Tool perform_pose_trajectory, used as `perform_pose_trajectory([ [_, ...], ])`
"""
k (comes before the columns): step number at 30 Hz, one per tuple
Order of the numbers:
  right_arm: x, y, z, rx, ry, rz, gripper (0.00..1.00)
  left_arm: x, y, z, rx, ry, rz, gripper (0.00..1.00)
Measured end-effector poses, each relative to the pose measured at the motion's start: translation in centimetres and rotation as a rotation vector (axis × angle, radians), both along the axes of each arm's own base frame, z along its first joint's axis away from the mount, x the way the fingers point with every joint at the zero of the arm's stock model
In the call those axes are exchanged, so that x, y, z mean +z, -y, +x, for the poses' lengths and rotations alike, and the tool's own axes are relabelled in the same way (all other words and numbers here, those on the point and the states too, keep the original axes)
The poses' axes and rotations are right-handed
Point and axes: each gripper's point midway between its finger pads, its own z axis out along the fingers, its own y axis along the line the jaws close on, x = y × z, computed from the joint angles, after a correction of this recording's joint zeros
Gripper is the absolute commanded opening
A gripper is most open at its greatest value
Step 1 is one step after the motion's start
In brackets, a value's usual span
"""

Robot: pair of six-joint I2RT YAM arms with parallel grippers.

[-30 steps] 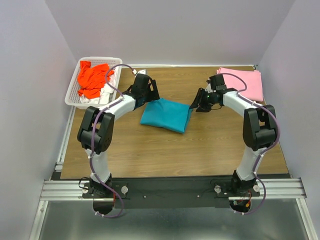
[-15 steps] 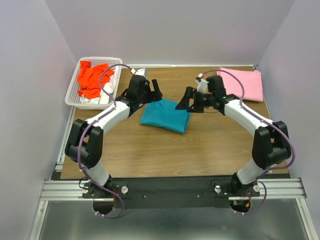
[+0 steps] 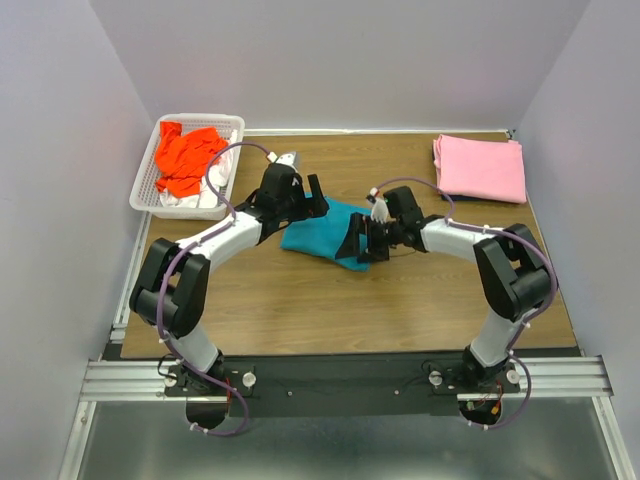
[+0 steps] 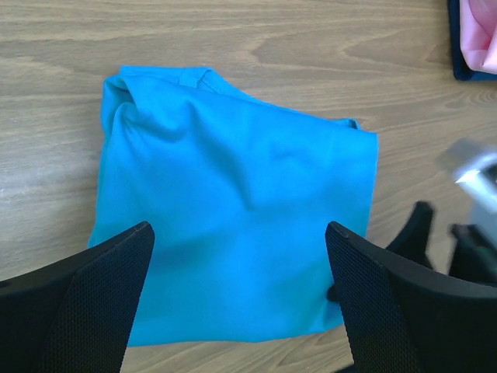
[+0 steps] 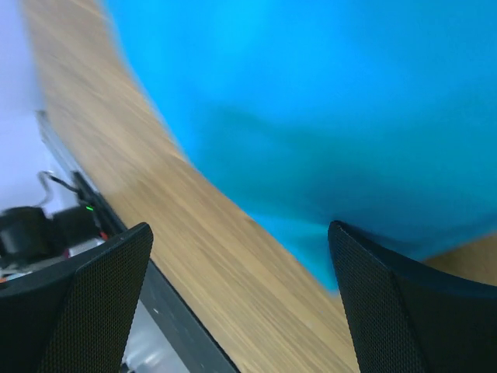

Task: Fold and stack the t-shirts
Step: Fold the tshirt

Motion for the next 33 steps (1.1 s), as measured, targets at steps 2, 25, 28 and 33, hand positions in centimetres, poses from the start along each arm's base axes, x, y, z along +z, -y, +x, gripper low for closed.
perform_pose_trajectory([
  [2, -2.3, 0.7, -1.3, -0.013, -0.064, -0.031, 1.0, 0.0, 0.2, -0.1, -0.007, 0.003, -0.007, 0.98],
  [25, -2.6, 5.4, -2.5, -0.154, -0.015, -0.051, 1.0, -8.1, -0.6, -3.7, -0.039, -0.147, 0.036, 0.98],
  [28, -2.1, 5.8, -3.1, -0.144, -0.013, -0.064, 1.0, -7.2, -0.7, -4.1, -0.041, -0.132, 0.029, 0.98],
  [33, 1.8, 5.9, -2.7, -0.136, 0.077, -0.041, 1.0, -1.9, -0.2, -3.5, -0.048, -0.017, -0.02, 0.98],
])
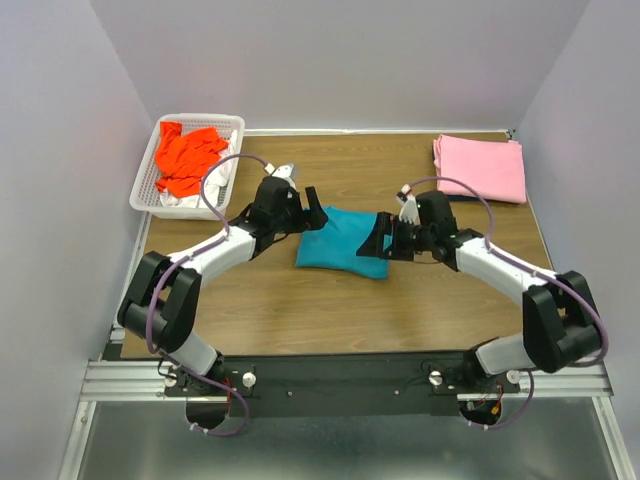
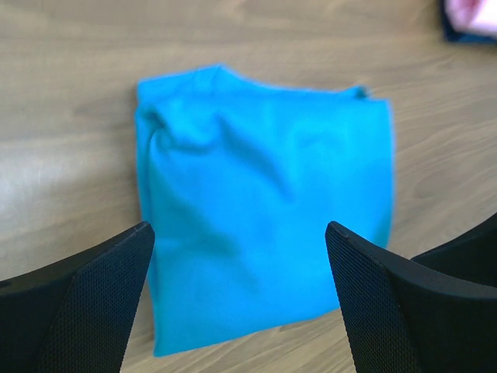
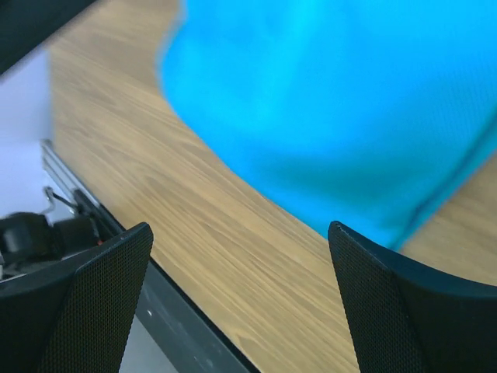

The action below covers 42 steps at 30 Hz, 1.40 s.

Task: Fold and stack the t-shirts
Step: Fold the tshirt

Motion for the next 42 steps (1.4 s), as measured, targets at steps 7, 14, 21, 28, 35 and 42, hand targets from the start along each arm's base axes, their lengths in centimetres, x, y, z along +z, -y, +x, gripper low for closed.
perform_pose_trajectory([
  [7, 6.2, -1.2, 4.9, -0.037, 0.174, 0.032, 1.0, 5.3, 1.4, 3.0, -0.008, 0.122, -0.041, 0.98],
  [14, 1.9, -1.9, 11.0, -0.107, 0.108, -0.055, 1.0, 3.3, 3.7, 7.7, -0.027, 0.112, -0.002, 0.98],
  [21, -3.4, 0.8, 13.8, -0.209, 0.029, -0.155, 1.0, -2.8, 3.7, 8.0, -0.039, 0.003, 0.069, 0.98],
  [28, -4.4, 2.2, 14.7, -0.254, 0.017, -0.169, 1.0, -5.9, 3.2, 8.1, -0.045, -0.052, 0.087, 0.98],
  [35, -4.2, 2.2, 14.7, -0.243, 0.032, -0.174, 1.0, -5.8, 3.2, 8.1, -0.051, -0.046, 0.077, 0.98],
  [42, 1.0, 3.6, 13.7, -0.265, 0.136, -0.183, 1.0, -0.2, 2.4, 7.2, -0.037, 0.04, 0.055, 0.98],
])
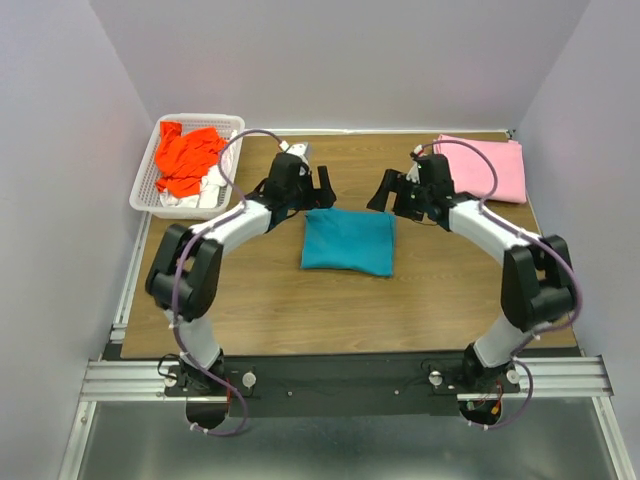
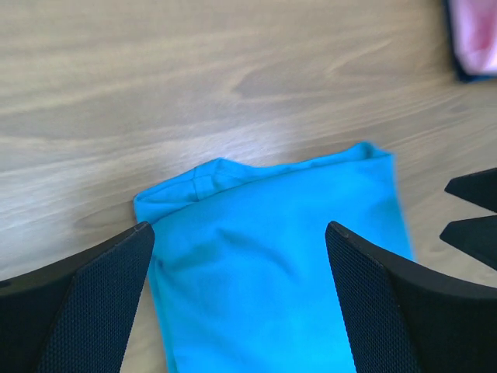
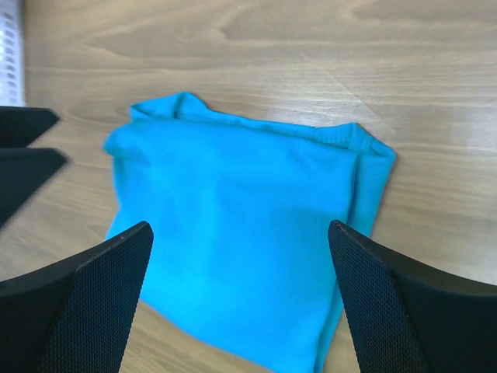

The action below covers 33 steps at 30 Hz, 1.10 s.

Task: Fold and stack the t-shirts
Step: Fold the tshirt, then neatly place the folded tshirt to the corner

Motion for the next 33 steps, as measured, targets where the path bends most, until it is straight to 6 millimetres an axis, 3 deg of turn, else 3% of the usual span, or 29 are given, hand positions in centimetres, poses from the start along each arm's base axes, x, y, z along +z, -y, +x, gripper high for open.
perform_pose_trajectory([
  [4, 3.2, 1.6, -2.2, -0.037, 0.082, -0.007, 1.0, 7.1, -1.8, -1.9, 0.038, 0.142, -0.046, 0.98],
  [6, 2.9, 2.1, -3.0, -0.048, 0.08, -0.018, 1.0, 9.6, -3.0, -3.3, 0.067, 0.198, -0.069, 0.98],
  [8, 1.6, 2.6, -3.9, -0.056, 0.047, -0.036, 1.0, 10.5, -4.1, -4.7, 0.092, 0.223, -0.081, 0.98],
  [11, -1.1, 3.2, -5.5, -0.063, -0.027, -0.067, 1.0, 9.5, -6.0, -7.2, 0.141, 0.217, -0.085, 0.98],
  [14, -2.5, 3.5, -6.1, -0.068, -0.07, -0.081, 1.0, 6.2, -8.1, -10.4, 0.191, 0.148, -0.071, 0.98],
  [18, -4.6, 3.6, -6.5, -0.07, -0.127, -0.102, 0.98, 4.0, -10.1, -13.6, 0.241, 0.112, -0.075, 0.98],
  [22, -6.6, 3.8, -6.8, -0.075, -0.181, -0.119, 0.9, 5.1, -10.8, -14.3, 0.277, 0.143, -0.114, 0.98],
  [25, -6.8, 3.7, -6.4, -0.079, -0.183, -0.119, 0.78, 5.8, -11.1, -14.3, 0.294, 0.161, -0.128, 0.98],
  [29, -7.1, 3.1, -5.5, -0.079, -0.18, -0.11, 0.62, 5.6, -11.2, -14.3, 0.303, 0.153, -0.122, 0.98],
  [33, -7.3, 1.9, -5.1, -0.056, -0.177, -0.103, 0.53, 4.9, -11.5, -14.3, 0.315, 0.135, -0.101, 0.98],
])
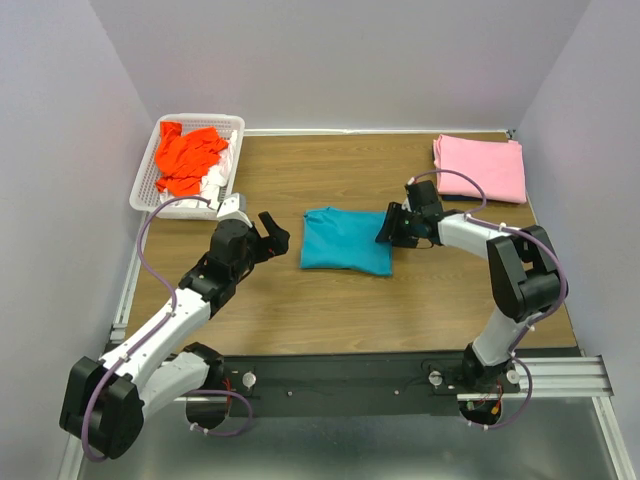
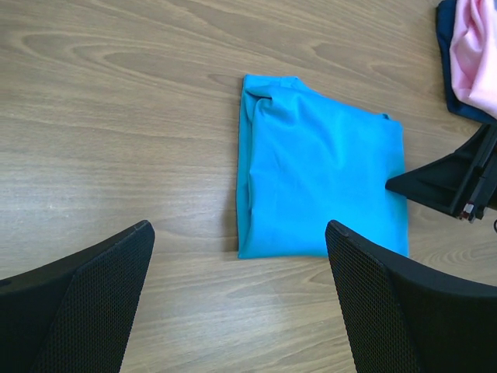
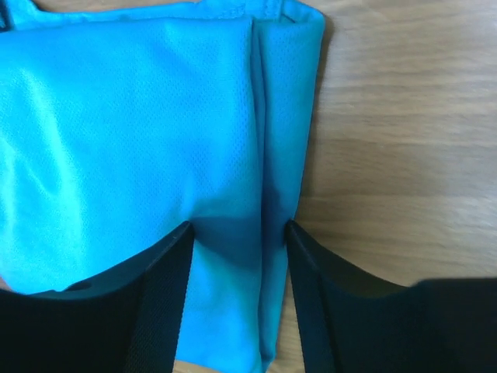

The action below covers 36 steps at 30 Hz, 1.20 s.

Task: Fold and stack the t-shirts
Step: Neatly place the folded tshirt to the corner

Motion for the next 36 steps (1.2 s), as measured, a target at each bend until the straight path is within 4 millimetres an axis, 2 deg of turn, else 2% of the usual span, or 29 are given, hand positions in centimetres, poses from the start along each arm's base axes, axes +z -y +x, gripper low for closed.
perform_pose_trajectory([
  [2, -0.1, -0.7, 0.1, 0.014, 0.002, 0.001, 0.5, -0.3, -0.1, 0.0, 0.004, -0.01, 0.006, 0.98],
  [5, -0.3, -2.1, 0.3, 0.047, 0.005, 0.001, 0.3, -0.6, -0.3, 0.0, 0.013, -0.02, 0.017, 0.98],
  [8, -0.6, -3.5, 0.5, 0.086, 0.012, -0.01, 0.16, -0.6, -0.5, 0.1, 0.023, -0.019, 0.022, 0.98],
  [10, -0.5, -3.9, 0.8, 0.098, 0.025, -0.019, 0.13, -0.6, -0.6, 0.1, 0.03, -0.018, 0.025, 0.98],
  [11, -0.5, -4.2, 1.0, 0.105, 0.032, -0.025, 0.06, -0.5, -0.7, 0.2, 0.035, -0.017, 0.027, 0.98],
  [14, -0.3, -4.2, 2.1, 0.123, 0.067, -0.071, 0.01, -0.4, -1.0, 0.3, 0.052, -0.017, 0.036, 0.98],
  [16, -0.1, -4.0, 3.1, 0.134, 0.1, -0.111, 0.01, -0.2, -1.2, 0.4, 0.063, -0.016, 0.042, 0.98],
  [22, 2.1, -1.8, 6.8, 0.167, 0.239, -0.316, 0.01, -0.3, -1.9, 0.5, 0.095, -0.024, 0.065, 0.98],
  [25, 4.5, -0.1, 9.3, 0.171, 0.338, -0.465, 0.01, 0.1, -2.0, 0.8, 0.11, -0.016, 0.068, 0.98],
  [31, 8.9, 3.3, 12.6, 0.175, 0.453, -0.729, 0.01, -0.1, -2.3, 1.4, 0.135, -0.026, 0.089, 0.98],
  [36, 11.2, 6.9, 15.2, 0.144, 0.47, -0.923, 0.01, -0.3, -2.4, 2.0, 0.151, -0.041, 0.107, 0.98],
])
